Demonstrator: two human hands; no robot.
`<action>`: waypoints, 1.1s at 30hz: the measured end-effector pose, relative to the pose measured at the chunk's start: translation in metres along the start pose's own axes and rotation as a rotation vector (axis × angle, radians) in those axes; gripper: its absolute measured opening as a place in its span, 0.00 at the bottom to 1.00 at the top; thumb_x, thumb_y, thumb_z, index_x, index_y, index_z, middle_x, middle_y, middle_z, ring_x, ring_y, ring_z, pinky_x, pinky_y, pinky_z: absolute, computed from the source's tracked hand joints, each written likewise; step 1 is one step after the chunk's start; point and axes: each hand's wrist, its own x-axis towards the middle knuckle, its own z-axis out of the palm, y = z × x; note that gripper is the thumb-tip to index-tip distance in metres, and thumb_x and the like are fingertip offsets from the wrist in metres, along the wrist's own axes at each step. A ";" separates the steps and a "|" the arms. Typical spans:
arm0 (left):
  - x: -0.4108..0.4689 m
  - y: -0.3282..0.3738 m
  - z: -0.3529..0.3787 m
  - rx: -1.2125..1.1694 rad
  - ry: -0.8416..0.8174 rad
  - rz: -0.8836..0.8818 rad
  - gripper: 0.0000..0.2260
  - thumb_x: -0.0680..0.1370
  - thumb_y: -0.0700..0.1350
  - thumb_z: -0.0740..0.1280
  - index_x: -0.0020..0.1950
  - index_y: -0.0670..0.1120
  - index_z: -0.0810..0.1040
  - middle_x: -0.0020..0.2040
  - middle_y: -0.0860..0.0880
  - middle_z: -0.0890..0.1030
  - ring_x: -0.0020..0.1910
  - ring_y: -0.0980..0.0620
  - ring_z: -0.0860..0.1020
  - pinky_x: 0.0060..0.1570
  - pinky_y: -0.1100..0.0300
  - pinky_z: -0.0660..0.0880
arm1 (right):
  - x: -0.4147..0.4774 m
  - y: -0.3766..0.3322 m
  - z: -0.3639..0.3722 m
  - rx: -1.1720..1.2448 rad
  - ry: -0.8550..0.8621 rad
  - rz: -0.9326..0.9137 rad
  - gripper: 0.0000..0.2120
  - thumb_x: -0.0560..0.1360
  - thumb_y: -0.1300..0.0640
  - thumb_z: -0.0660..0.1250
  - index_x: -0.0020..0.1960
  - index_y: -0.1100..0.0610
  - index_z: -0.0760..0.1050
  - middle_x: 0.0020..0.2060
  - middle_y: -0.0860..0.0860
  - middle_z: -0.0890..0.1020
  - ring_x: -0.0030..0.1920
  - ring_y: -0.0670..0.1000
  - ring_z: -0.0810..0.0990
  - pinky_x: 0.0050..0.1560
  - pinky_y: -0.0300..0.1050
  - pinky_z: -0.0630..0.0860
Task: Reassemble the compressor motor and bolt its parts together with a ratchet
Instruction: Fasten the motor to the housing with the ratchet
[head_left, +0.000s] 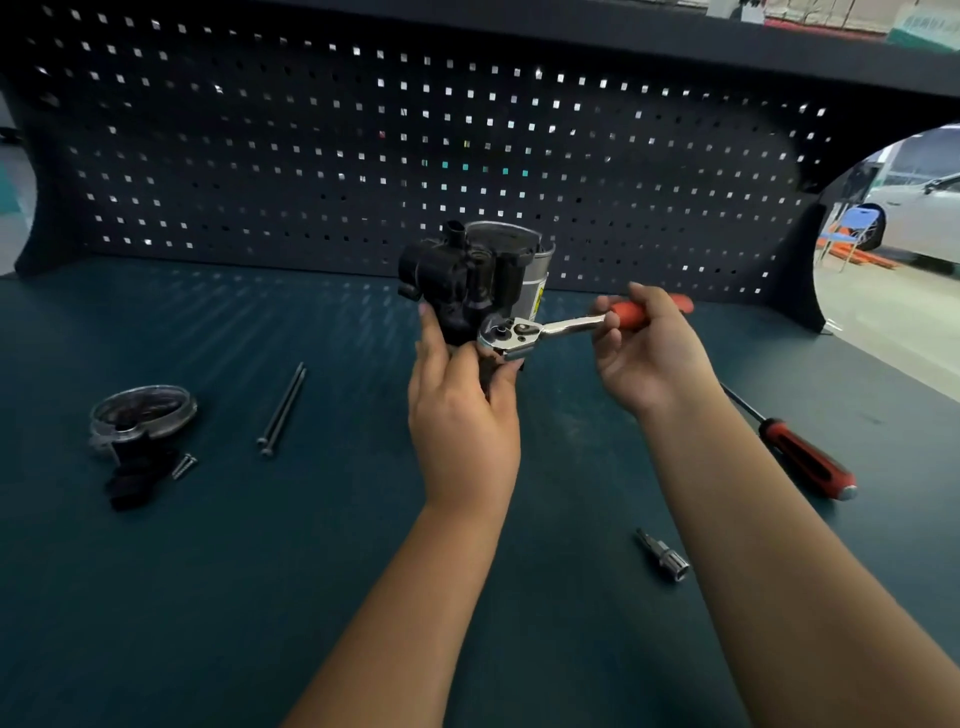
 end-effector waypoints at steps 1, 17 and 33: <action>0.001 0.000 0.000 0.002 0.005 -0.006 0.08 0.73 0.41 0.72 0.49 0.38 0.80 0.73 0.39 0.65 0.63 0.38 0.74 0.58 0.44 0.72 | -0.005 0.002 -0.002 0.024 0.031 -0.031 0.09 0.79 0.58 0.60 0.41 0.59 0.68 0.24 0.53 0.78 0.19 0.45 0.73 0.19 0.32 0.69; 0.000 0.004 -0.003 -0.022 -0.020 -0.010 0.05 0.74 0.38 0.70 0.46 0.36 0.79 0.74 0.40 0.63 0.62 0.37 0.74 0.59 0.41 0.70 | -0.112 0.048 -0.008 0.607 0.196 -0.145 0.09 0.77 0.63 0.59 0.38 0.61 0.68 0.28 0.59 0.81 0.30 0.58 0.83 0.33 0.46 0.82; 0.003 0.000 -0.001 -0.042 0.006 -0.034 0.08 0.72 0.42 0.73 0.47 0.39 0.81 0.73 0.43 0.65 0.62 0.42 0.75 0.59 0.50 0.71 | -0.021 0.016 -0.016 0.171 0.120 0.044 0.11 0.77 0.56 0.55 0.37 0.54 0.62 0.21 0.47 0.72 0.15 0.45 0.61 0.18 0.30 0.56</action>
